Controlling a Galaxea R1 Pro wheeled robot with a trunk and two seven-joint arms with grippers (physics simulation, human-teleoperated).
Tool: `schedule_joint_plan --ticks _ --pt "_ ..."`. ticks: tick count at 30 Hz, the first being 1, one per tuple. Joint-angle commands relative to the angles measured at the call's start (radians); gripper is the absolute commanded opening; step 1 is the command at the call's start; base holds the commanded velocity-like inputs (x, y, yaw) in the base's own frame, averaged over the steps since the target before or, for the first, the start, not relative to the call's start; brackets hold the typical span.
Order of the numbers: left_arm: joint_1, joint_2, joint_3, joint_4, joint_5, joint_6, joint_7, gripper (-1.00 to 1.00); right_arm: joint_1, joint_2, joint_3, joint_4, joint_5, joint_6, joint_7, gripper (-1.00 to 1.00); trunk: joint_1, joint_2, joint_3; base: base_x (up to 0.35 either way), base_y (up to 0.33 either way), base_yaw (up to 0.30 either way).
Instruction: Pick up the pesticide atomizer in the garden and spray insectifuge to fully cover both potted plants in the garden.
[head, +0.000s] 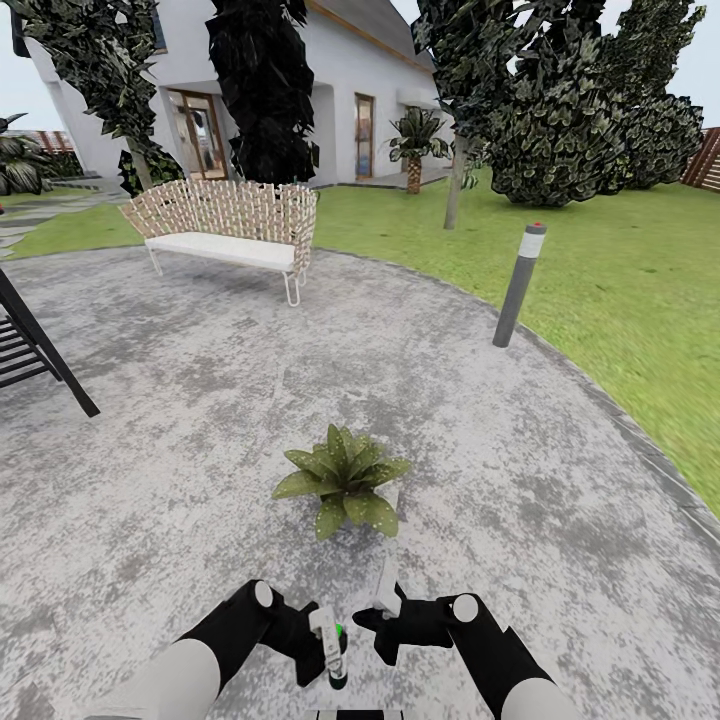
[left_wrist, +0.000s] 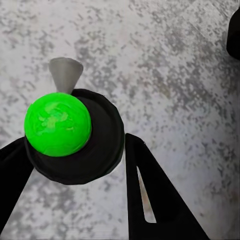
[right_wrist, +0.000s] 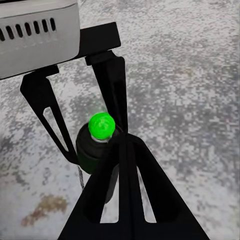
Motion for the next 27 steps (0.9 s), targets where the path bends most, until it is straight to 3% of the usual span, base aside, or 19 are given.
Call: schedule_joint_plan --ticks 1,8,27 --pt "0.000 -0.001 0.001 -0.001 -0.008 -0.009 -0.002 -1.00 0.000 0.002 -0.008 -0.001 0.009 -0.005 0.005 -1.00 0.000 0.000 -0.001 0.000 0.000 0.000" --pt "0.000 -0.003 0.001 -0.002 0.035 -0.024 -0.003 -1.00 0.000 0.002 -0.008 0.000 0.009 -0.005 0.005 -1.00 0.000 0.000 -0.001 0.000 0.000 0.000" --pt "0.000 -0.014 0.002 -0.001 0.049 -0.071 -0.009 -1.00 0.000 0.002 -0.008 0.001 0.011 -0.005 0.004 -1.00 0.000 0.000 -0.001 0.000 0.000 0.000"
